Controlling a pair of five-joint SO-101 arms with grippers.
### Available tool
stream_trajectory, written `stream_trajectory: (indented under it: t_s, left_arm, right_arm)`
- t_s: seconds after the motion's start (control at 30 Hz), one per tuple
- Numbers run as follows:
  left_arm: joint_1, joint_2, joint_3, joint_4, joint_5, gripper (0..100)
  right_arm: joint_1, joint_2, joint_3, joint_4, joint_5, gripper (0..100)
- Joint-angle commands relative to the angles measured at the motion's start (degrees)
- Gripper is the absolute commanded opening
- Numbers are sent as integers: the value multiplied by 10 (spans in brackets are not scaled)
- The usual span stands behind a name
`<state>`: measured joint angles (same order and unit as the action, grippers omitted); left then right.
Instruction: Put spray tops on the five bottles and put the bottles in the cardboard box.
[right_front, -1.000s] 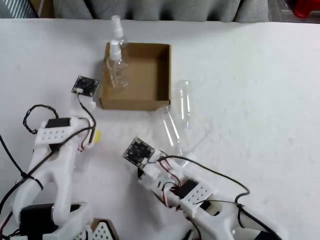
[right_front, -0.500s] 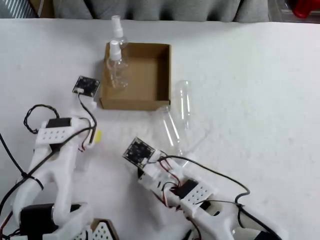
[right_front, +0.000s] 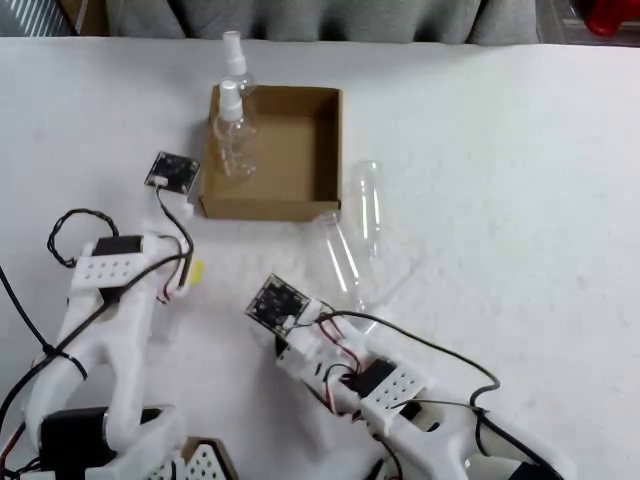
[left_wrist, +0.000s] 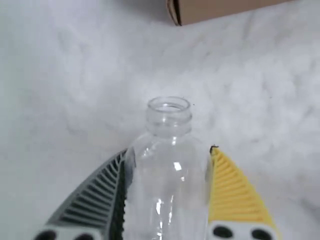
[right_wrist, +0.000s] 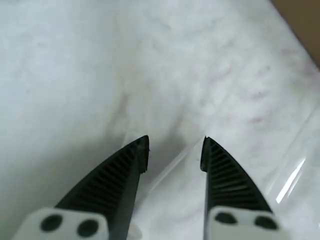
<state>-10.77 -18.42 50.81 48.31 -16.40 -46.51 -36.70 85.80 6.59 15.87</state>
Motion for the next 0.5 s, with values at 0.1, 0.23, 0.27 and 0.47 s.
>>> stream_trajectory:
  t_s: [0.1,0.23,0.27,0.47]
  left_arm:
    - [3,-5,-5,3,-8,21]
    - [3,-5,-7,4,-8,21]
    - [3,-5,-7,4,-8,21]
    - [2,-5,-8,4,-8,21]
  right_arm:
    - [55,-53,-7,69,-4,146]
    - [81,-127,-9,162,-1,148]
    - [83,-151,-9,186,-1,145]
    - [80,-325,-20,331,-1,148]
